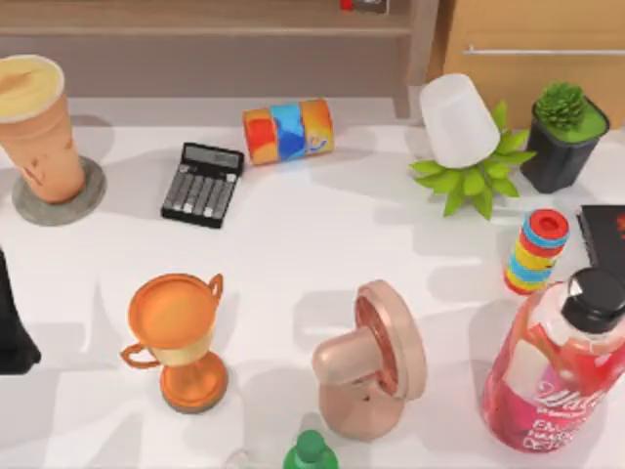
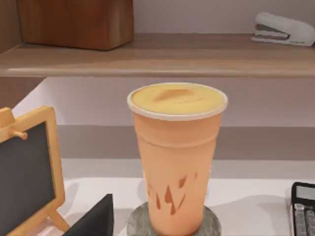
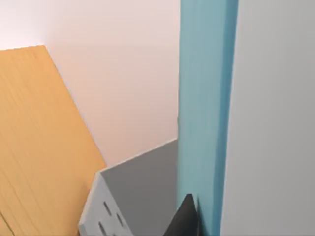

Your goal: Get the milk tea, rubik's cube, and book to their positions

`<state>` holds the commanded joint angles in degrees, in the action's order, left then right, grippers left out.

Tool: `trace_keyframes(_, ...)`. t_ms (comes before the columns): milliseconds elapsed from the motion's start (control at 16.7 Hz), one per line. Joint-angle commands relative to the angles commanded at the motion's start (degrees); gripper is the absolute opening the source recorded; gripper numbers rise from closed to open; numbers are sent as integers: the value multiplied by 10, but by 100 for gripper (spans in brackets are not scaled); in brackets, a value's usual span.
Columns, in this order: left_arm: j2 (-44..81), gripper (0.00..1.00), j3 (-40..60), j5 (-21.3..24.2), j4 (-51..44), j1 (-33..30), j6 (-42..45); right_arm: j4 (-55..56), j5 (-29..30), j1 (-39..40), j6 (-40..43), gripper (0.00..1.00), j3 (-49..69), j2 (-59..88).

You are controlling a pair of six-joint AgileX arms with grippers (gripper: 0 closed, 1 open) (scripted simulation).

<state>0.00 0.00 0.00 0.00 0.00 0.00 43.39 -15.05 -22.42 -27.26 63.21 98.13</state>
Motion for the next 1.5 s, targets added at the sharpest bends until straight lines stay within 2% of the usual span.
trace_keyframes(420, 0, 100, 0, 0, 0, 0, 0, 73, 39, 18, -316, 0, -276, -150)
trace_keyframes(780, 0, 100, 0, 0, 0, 0, 0, 46, 56, 73, -521, 0, -447, -108)
trace_keyframes(1020, 0, 100, 0, 0, 0, 0, 0, 29, 59, 97, -576, 0, -488, -71)
trace_keyframes(1500, 0, 100, 0, 0, 0, 0, 0, 37, 61, 99, -577, 0, -480, -58)
